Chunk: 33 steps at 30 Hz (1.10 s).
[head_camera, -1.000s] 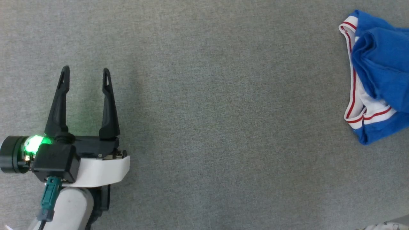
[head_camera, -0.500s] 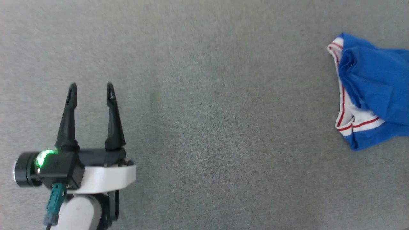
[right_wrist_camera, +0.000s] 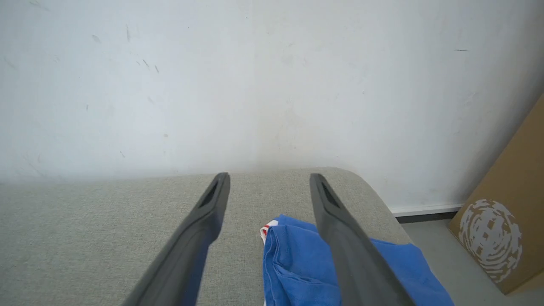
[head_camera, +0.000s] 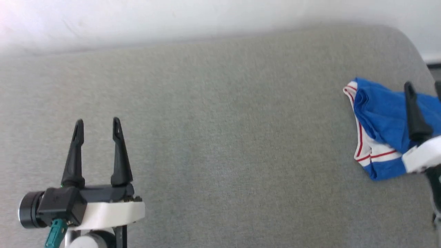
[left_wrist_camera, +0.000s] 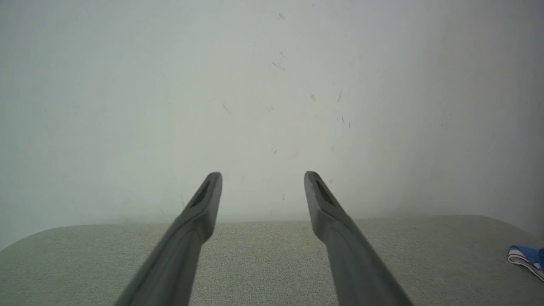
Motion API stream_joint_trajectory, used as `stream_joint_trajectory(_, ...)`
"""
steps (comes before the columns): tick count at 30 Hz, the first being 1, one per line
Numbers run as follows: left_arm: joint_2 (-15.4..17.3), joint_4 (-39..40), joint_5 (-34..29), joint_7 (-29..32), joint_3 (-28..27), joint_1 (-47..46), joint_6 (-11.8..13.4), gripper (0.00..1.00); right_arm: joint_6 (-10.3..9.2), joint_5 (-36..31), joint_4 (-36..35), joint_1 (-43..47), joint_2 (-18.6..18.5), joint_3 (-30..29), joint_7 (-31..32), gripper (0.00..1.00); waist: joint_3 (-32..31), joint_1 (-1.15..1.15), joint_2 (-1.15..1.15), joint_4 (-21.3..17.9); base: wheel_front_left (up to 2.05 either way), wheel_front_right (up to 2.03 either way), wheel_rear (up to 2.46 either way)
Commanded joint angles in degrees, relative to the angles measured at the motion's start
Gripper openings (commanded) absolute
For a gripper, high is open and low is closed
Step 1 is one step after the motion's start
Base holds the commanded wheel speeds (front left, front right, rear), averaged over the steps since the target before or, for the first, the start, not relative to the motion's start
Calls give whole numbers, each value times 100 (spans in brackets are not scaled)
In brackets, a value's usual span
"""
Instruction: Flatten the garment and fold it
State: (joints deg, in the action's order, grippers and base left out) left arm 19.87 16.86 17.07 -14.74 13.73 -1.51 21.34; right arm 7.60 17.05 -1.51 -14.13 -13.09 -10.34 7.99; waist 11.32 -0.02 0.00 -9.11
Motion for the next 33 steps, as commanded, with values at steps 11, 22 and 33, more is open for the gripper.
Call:
stream_joint_trajectory(11,-398,-202,1,-26,-175,846,-294,100,-11,-881,-834,1535,842,-20,-651,100,-1145,2,0,491,0,0,0)
stream_joint_trajectory(22,-766,-733,86,-26,-206,1574,-526,100,-11,-1129,-425,2523,1018,108,-1012,100,-1528,2,0,537,0,0,0)
stream_joint_trajectory(33,-1002,-1014,-6,-26,-373,1658,-794,100,-11,-928,-100,2455,1020,279,-1153,100,-1538,2,0,558,0,0,0)
